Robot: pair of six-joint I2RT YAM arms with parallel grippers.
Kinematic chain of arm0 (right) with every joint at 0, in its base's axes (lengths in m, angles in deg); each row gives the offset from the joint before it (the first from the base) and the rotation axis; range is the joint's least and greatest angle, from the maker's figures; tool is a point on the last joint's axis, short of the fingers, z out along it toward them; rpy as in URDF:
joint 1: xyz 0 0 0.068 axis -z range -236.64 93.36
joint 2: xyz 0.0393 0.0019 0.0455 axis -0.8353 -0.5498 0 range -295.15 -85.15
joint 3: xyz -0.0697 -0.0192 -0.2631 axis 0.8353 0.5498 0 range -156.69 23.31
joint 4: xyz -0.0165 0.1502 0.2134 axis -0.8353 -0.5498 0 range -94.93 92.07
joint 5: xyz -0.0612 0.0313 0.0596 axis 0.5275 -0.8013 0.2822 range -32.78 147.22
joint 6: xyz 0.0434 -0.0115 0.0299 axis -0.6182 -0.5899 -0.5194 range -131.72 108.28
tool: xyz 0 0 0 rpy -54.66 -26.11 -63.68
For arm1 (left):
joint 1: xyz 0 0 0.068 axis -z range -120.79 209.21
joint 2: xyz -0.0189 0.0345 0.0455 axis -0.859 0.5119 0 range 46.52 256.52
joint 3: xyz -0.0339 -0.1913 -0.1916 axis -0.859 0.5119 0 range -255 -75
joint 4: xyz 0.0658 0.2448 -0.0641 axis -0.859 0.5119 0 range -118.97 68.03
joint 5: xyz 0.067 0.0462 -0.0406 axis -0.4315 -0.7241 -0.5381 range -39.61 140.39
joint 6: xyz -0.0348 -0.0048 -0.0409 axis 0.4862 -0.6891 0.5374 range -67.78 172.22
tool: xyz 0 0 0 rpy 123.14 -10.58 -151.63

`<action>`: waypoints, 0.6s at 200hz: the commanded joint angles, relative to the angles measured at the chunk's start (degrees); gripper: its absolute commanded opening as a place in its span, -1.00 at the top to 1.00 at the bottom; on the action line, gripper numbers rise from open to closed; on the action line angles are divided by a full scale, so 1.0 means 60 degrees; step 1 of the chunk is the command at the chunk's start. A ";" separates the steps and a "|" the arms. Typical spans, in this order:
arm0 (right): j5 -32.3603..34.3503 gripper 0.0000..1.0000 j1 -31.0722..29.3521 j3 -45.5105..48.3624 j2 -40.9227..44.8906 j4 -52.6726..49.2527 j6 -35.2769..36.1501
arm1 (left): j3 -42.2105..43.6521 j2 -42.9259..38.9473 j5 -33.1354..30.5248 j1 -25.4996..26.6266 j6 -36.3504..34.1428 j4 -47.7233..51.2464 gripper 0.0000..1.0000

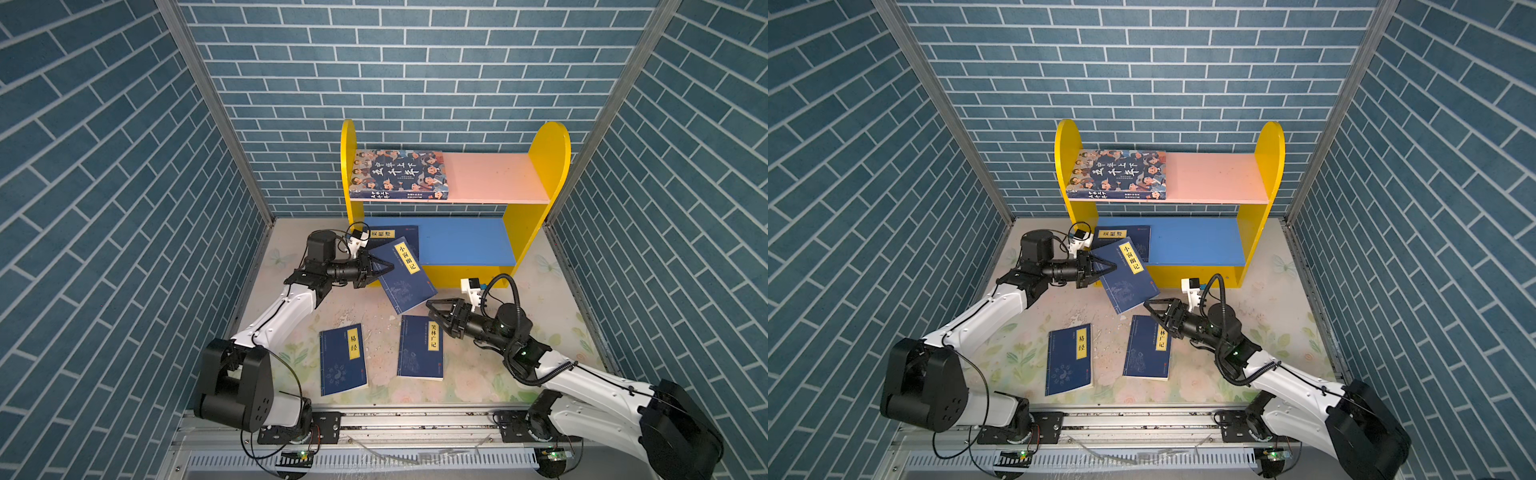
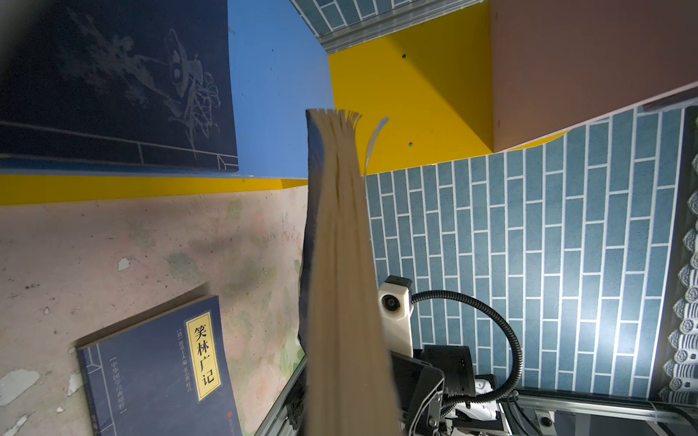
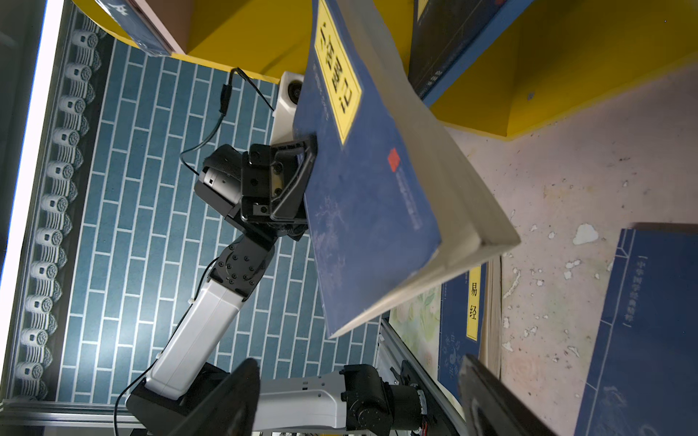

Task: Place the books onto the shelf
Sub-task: 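Carry the held book with both grippers toward the blue lower shelf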

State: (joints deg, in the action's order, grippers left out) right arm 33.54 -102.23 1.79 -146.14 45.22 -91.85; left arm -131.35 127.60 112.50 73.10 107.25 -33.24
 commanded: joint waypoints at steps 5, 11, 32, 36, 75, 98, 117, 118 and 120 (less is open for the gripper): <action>0.0336 -0.66 -0.0190 0.0012 -0.0447 0.1853 -0.0457 | -0.0128 -0.0030 0.0020 -0.0031 0.0653 -0.1613 1.00; 0.0396 -0.66 -0.0223 0.0005 -0.0554 0.2008 -0.0457 | -0.0049 -0.0071 0.0020 -0.0017 0.0714 -0.1670 1.00; 0.0490 -0.65 -0.0253 -0.0080 -0.0795 0.2382 -0.0442 | 0.0168 -0.0226 -0.0006 0.0029 0.0668 -0.1683 1.00; 0.0490 -0.66 -0.0255 -0.0114 -0.0851 0.2387 -0.0430 | 0.0210 -0.0263 -0.0009 0.0036 0.0685 -0.1714 1.00; 0.0596 -0.66 -0.0262 -0.0306 -0.1585 0.3091 -0.0457 | 0.0452 -0.0457 -0.0046 0.0203 0.0702 -0.1776 1.00; 0.0593 -0.65 -0.0284 -0.0425 -0.2169 0.3806 -0.0598 | 0.0614 -0.0540 -0.0082 0.0263 0.0828 -0.1967 1.00; 0.0683 -0.62 -0.0282 -0.0442 -0.2614 0.4493 -0.0750 | 0.0688 -0.0594 -0.0082 0.0285 0.0922 -0.2078 1.00; 0.0689 -0.62 -0.0268 -0.0435 -0.2633 0.4517 -0.0750 | 0.0697 -0.0594 -0.0083 0.0289 0.0922 -0.2082 1.00; 0.0701 -0.62 -0.0269 -0.0433 -0.2666 0.4579 -0.0768 | 0.0704 -0.0593 -0.0083 0.0299 0.0922 -0.2085 1.00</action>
State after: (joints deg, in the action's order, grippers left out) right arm 36.47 -103.58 1.07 -159.96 63.96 -93.91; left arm -127.77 125.90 111.64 74.50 112.10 -41.83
